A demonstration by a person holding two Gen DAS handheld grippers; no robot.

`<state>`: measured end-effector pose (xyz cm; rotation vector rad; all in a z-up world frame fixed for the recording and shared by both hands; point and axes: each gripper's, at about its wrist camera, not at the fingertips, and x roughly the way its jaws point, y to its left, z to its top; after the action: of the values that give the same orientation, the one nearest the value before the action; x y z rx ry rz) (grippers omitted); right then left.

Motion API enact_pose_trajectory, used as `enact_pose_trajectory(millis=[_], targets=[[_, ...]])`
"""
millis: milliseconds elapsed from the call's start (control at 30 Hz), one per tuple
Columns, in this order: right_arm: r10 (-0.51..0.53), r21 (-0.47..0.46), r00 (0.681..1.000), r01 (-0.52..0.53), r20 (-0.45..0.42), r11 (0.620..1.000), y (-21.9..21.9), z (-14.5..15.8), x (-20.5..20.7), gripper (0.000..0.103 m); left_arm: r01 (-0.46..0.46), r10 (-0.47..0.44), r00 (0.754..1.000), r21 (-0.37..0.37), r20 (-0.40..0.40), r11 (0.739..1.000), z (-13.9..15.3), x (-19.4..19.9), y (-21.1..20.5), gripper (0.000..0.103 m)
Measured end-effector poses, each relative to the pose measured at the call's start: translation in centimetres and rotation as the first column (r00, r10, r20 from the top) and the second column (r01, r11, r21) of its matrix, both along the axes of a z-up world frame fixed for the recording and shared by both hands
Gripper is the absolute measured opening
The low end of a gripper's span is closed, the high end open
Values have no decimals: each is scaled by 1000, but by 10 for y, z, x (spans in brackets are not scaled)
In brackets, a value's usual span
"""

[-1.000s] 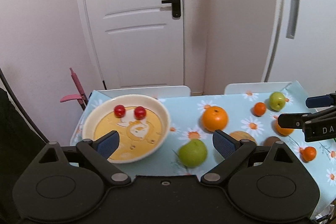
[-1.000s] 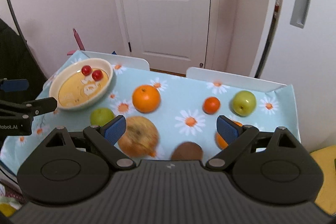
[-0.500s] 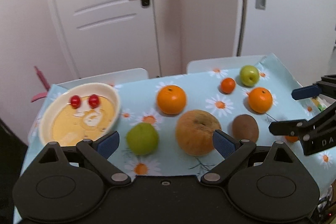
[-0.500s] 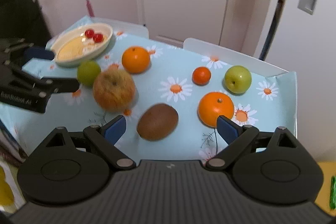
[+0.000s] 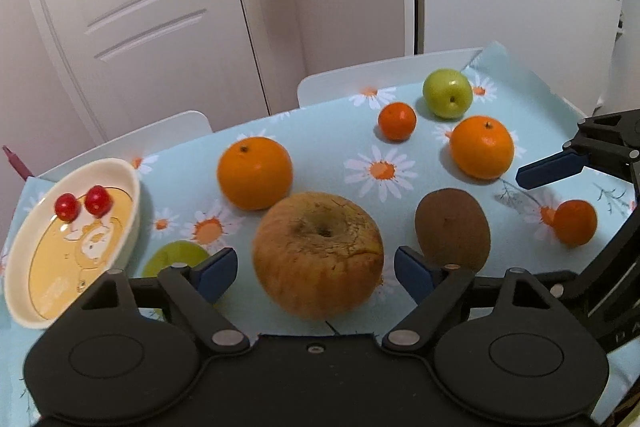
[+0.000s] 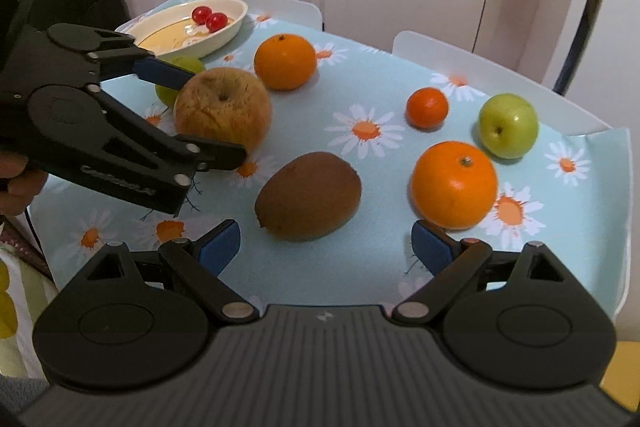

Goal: Organize fruits
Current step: 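Grasp the russet apple with left tool while right tool grasps the kiwi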

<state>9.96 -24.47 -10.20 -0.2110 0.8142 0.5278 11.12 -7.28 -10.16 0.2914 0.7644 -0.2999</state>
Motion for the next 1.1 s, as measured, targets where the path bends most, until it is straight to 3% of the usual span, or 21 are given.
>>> enact_pose_trajectory(millis=[100,433,700,967,1100], targets=[[7,5,1000,-7,-12,1000,2,-5,3,103,-8,8,1000,-1,-11,1000,-5,5,-2,78],[13,17,1000,-13,-19,1000,8,-9,11,103,-29,29,1000,10,-4,1000,-4,-2,4,78],[33,10,999,-33,-25,999,14,-12,19,91,-50,51,999,8,-17,999,-3,-13,12,78],[37,1,999,-37,-5,999,20,-11,25,90,-90,90,995,-8,-32,996,-1,-20,19,78],[47,20,999,-47,-18,999,21,-10,28,80,-104,103,994,-12,-36,995,0,-23,23,78]])
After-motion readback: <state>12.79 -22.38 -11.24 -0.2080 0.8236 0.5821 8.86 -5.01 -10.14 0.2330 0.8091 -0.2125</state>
